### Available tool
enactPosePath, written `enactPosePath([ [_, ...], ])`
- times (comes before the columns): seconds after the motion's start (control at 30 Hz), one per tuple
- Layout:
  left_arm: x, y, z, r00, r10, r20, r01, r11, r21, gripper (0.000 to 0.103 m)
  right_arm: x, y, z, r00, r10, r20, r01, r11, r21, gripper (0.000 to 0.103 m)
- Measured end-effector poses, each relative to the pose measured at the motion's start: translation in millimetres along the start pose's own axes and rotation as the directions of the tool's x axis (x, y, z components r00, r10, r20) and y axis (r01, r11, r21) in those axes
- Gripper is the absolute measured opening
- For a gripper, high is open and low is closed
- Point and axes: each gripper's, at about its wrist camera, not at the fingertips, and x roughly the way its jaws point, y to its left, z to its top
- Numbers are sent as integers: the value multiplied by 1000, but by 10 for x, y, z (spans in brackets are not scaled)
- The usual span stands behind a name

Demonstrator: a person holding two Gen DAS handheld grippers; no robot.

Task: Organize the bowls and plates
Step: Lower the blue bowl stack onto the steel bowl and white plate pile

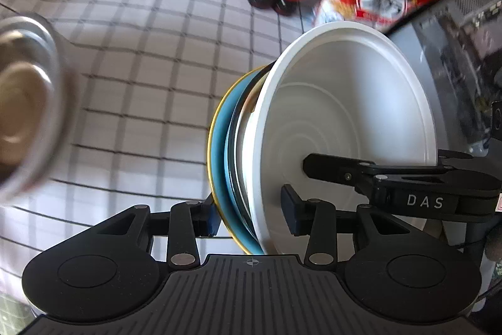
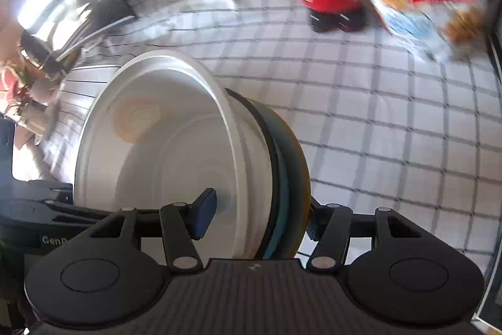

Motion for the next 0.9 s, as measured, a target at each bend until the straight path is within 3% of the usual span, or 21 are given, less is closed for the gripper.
enactPosePath([
  [0.23, -817, 478, 224, 993, 65, 103, -65, 998, 0, 44, 16, 903, 494, 997, 74, 17, -71, 992, -108, 59],
  [0.43, -1353, 1141, 396, 978, 153, 141, -148, 988, -44, 44, 402, 1775, 777, 992, 126, -17, -127, 970, -207, 61],
  [0.57, -1360, 1621, 454, 976, 183, 119, -173, 981, -93, 43, 844, 2059, 868, 986, 138, -96, -154, 972, -178, 61],
  [0.9, -860, 2442, 459, 997, 70, -32, -73, 990, -124, 43, 1524, 2132, 730, 972, 54, -230, -77, 993, -91, 62],
])
